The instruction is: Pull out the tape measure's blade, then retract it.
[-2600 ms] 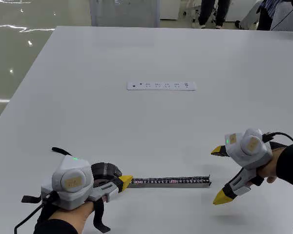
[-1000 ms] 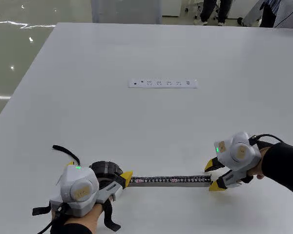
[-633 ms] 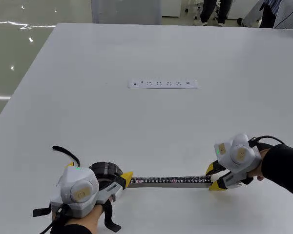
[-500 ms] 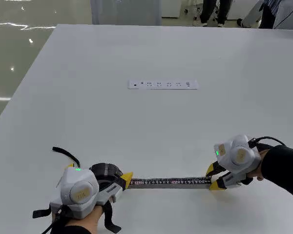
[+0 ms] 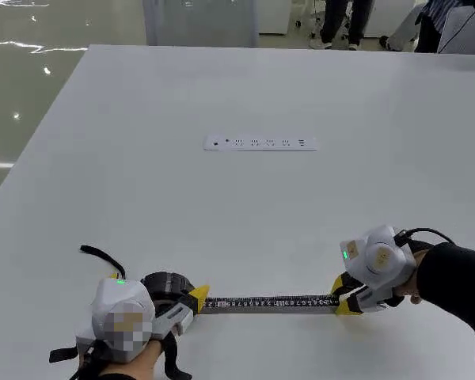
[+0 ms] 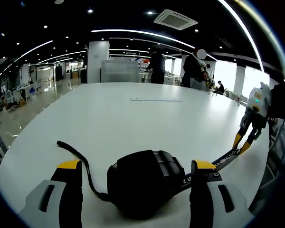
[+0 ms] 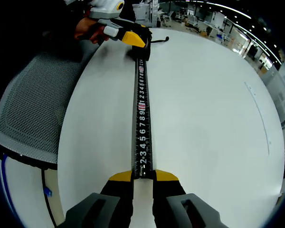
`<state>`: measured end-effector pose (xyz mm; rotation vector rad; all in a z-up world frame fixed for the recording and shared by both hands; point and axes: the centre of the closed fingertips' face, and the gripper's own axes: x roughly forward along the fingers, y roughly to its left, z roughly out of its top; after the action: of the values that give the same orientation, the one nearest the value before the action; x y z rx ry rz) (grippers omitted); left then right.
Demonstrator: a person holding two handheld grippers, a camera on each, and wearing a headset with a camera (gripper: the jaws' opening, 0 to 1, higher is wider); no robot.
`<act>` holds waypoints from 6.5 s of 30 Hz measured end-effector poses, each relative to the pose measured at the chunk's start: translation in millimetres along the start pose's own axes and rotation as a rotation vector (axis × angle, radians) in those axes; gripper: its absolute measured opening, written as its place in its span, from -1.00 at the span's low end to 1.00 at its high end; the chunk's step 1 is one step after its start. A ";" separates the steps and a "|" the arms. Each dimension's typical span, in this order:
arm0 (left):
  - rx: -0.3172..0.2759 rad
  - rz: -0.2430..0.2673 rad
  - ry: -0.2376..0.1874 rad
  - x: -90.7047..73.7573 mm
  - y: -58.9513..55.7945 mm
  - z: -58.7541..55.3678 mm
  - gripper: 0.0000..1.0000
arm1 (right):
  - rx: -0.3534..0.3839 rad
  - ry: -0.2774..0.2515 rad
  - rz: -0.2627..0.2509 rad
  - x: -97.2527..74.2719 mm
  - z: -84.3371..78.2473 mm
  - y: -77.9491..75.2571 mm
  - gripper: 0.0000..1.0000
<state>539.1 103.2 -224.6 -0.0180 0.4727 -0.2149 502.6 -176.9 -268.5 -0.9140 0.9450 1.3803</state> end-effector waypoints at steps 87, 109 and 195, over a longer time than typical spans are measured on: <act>-0.053 -0.045 0.133 4.8 -8.8 -19.4 0.28 | 0.132 0.055 -0.019 8.1 14.1 -0.1 -0.81; -0.059 -0.051 0.149 5.6 -8.3 -19.6 0.28 | 0.120 0.076 -0.023 10.6 20.9 -0.1 -0.81; -0.062 -0.054 0.156 6.0 -10.8 -19.6 0.28 | 0.142 0.047 -0.025 24.0 52.3 -2.7 -0.81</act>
<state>533.3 92.0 -244.0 -0.0750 0.6344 -0.2555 505.1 -119.4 -271.7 -0.8506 1.0498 1.2583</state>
